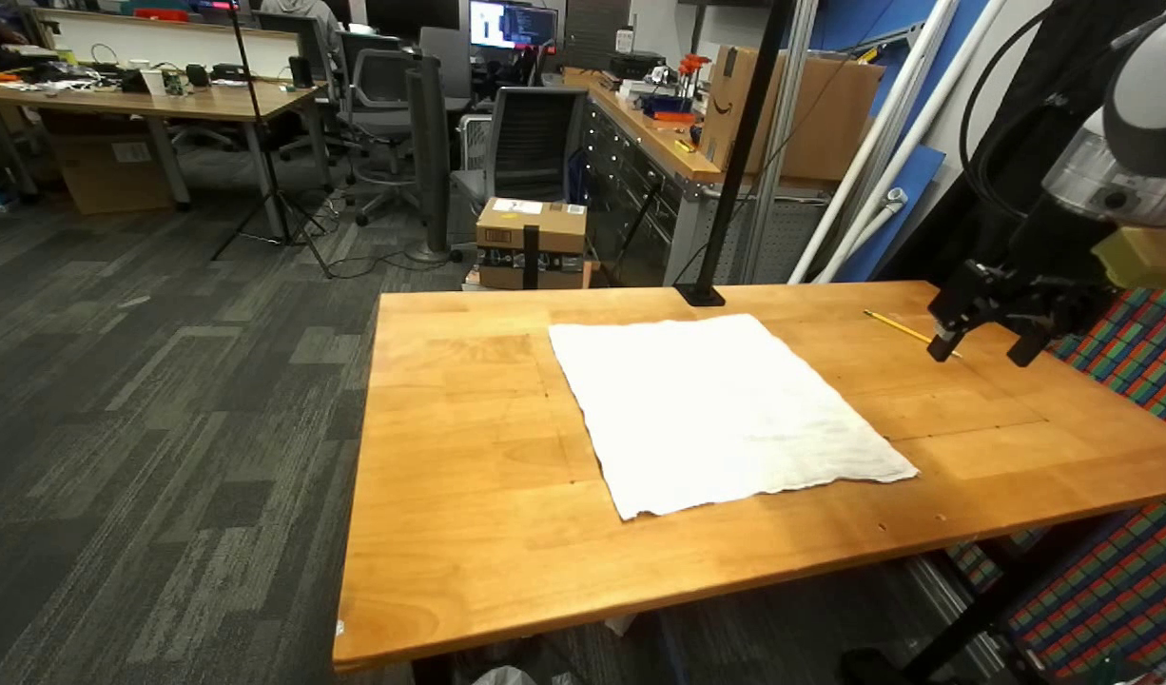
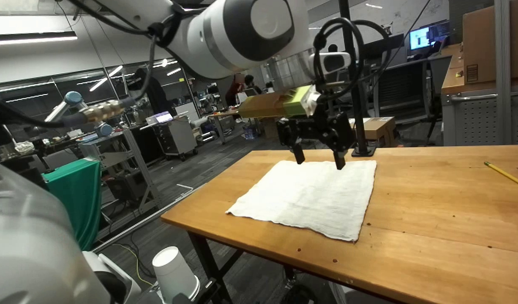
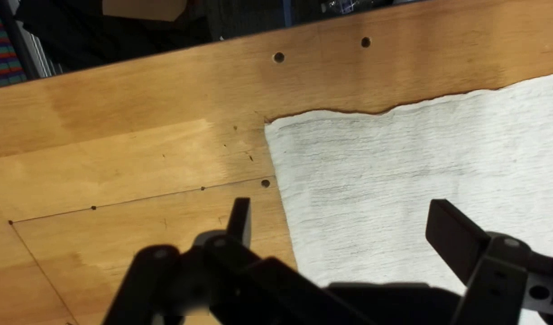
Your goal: Fold the towel thrice
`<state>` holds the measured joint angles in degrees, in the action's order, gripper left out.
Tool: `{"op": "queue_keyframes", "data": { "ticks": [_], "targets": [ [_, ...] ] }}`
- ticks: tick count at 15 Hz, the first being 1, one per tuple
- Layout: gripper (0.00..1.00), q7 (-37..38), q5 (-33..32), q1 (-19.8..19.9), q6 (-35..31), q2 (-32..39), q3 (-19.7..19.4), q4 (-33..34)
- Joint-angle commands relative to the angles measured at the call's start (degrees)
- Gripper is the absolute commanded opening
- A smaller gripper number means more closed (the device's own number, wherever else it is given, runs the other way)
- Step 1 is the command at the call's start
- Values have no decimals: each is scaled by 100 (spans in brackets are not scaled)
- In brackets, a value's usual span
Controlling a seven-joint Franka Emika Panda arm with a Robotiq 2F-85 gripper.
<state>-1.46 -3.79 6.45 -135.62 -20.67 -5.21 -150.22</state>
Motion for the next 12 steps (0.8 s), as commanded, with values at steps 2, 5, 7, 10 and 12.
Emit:
{"op": "queue_keyframes", "data": {
  "ticks": [2,5,7,10,12],
  "targets": [
    [100,-337,83,103,-244,990,-290,488],
    [100,-185,267,62,-400,1521,-313,545],
    [100,-104,427,17,-507,1812,-257,584],
    [100,-52,643,-33,-639,2164,-171,704],
    [100,-44,712,-45,-681,2363,-130,799]
  ]
}}
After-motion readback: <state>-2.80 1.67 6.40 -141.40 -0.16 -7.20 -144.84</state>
